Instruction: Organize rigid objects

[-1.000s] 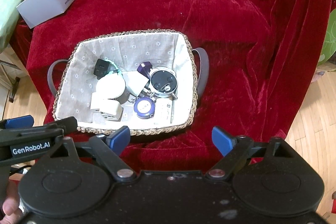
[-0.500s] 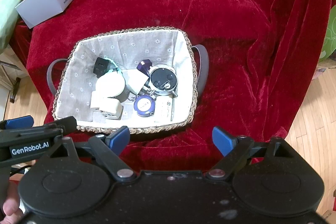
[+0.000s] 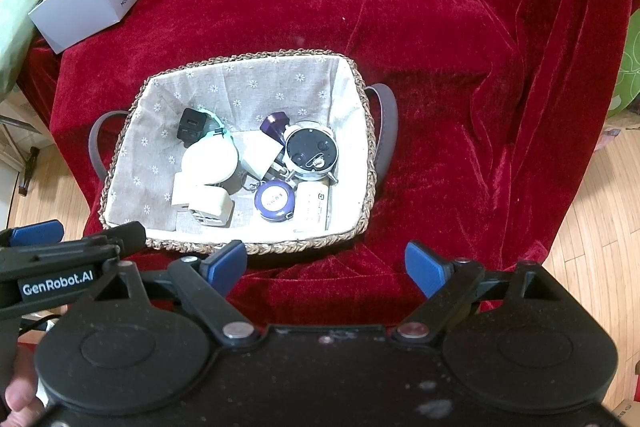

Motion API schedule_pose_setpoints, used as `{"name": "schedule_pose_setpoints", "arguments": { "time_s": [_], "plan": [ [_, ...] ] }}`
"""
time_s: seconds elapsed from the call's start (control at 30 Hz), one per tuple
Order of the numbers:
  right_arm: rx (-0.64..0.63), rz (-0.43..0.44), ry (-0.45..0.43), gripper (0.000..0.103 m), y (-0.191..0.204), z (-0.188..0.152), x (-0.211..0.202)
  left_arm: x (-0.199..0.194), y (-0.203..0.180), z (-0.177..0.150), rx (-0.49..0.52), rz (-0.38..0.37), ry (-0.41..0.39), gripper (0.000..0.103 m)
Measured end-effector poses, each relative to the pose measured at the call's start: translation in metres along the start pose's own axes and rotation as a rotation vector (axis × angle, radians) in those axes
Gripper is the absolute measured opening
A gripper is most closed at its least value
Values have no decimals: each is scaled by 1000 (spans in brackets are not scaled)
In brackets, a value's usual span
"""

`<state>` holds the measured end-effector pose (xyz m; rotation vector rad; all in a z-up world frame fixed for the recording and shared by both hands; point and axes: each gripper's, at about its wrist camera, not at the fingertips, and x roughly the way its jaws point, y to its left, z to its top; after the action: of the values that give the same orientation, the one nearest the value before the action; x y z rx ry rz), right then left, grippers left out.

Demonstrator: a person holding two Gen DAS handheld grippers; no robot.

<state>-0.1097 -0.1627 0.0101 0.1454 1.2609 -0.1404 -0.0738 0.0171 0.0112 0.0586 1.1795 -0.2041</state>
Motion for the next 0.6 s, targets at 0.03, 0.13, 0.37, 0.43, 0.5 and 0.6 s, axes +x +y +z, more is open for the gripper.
{"name": "schedule_pose_setpoints", "arguments": {
  "time_s": [0.03, 0.13, 0.37, 0.43, 0.5, 0.6],
  "plan": [
    [0, 0, 0, 88, 0, 0, 0, 0, 0, 0, 0, 0, 0, 94],
    [-1, 0, 0, 88, 0, 0, 0, 0, 0, 0, 1, 0, 0, 94],
    [0, 0, 0, 89, 0, 0, 1, 0, 0, 1, 0, 2, 0, 94],
    [0, 0, 0, 89, 0, 0, 1, -1, 0, 1, -1, 4, 0, 94],
    [0, 0, 0, 89, 0, 0, 1, -1, 0, 1, 0, 4, 0, 94],
    [0, 0, 0, 89, 0, 0, 1, -1, 0, 1, -2, 5, 1, 94]
  ]
}}
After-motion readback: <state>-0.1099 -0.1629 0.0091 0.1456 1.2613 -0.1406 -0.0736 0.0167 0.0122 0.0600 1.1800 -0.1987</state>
